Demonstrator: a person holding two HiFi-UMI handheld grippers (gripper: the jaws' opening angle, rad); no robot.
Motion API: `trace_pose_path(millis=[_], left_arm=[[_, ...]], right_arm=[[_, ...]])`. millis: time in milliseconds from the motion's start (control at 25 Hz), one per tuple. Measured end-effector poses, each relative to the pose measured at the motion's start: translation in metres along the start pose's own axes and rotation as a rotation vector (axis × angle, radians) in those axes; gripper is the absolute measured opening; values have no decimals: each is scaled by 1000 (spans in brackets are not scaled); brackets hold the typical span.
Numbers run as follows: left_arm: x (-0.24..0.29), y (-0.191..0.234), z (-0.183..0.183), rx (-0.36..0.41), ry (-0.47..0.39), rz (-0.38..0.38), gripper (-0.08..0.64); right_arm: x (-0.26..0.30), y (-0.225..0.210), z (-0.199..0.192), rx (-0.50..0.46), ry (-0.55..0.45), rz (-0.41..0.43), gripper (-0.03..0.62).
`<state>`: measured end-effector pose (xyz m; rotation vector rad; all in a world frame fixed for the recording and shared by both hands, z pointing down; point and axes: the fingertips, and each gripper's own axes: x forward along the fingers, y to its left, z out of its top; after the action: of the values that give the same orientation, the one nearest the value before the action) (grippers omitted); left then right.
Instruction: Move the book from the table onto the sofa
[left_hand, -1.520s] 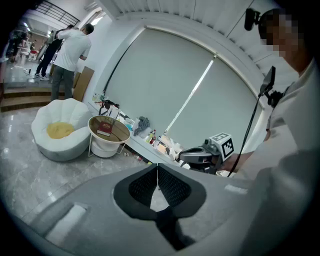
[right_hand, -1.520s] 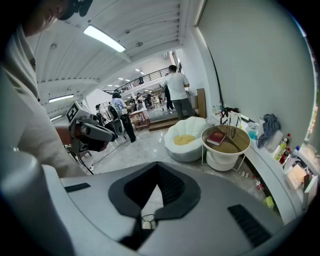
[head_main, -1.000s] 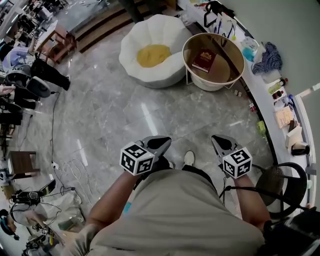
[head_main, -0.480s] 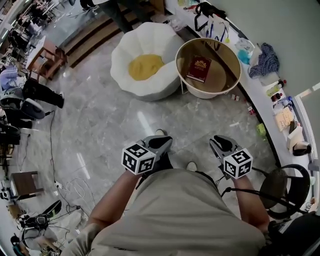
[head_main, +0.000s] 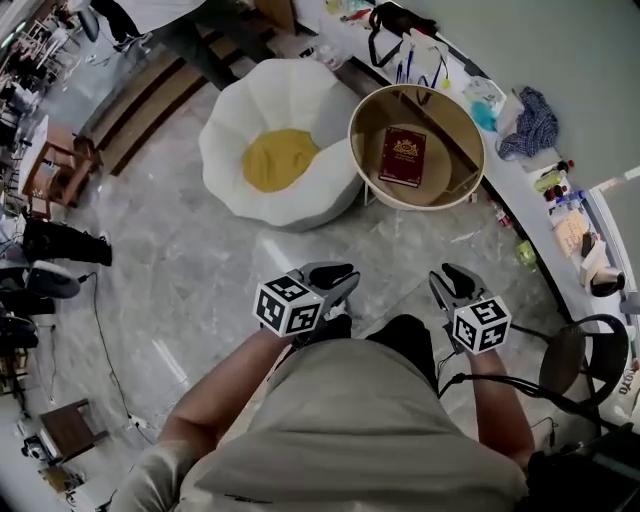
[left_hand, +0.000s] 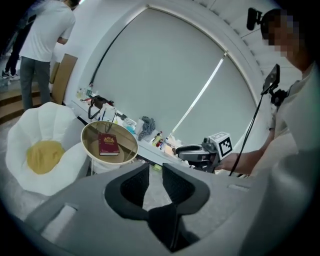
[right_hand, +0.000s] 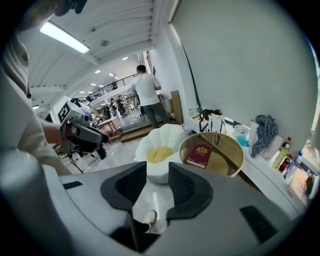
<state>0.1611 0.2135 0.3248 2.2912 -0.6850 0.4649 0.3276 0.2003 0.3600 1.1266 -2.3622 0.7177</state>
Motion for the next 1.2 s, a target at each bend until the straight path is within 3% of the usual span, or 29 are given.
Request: trace_pose_path(millis=[280,520,720,960,1200], left_arm=[[21,81,20,-74,30,-55,83],[84,150,42,-152,91,-83,125],[157,230,60,-285,126,-35,131],[266,319,67,-267,200,-21,156],[357,393,31,-241,367,-5,200]], right_arm=[[78,-7,12,40,92,-23,160],[153,-92,14,212,126,-52,183],[229,-181,16,327,144,-73,198],[321,-274,-2,439,182,-75,199],[392,-340,-44,561,211,-99,201]])
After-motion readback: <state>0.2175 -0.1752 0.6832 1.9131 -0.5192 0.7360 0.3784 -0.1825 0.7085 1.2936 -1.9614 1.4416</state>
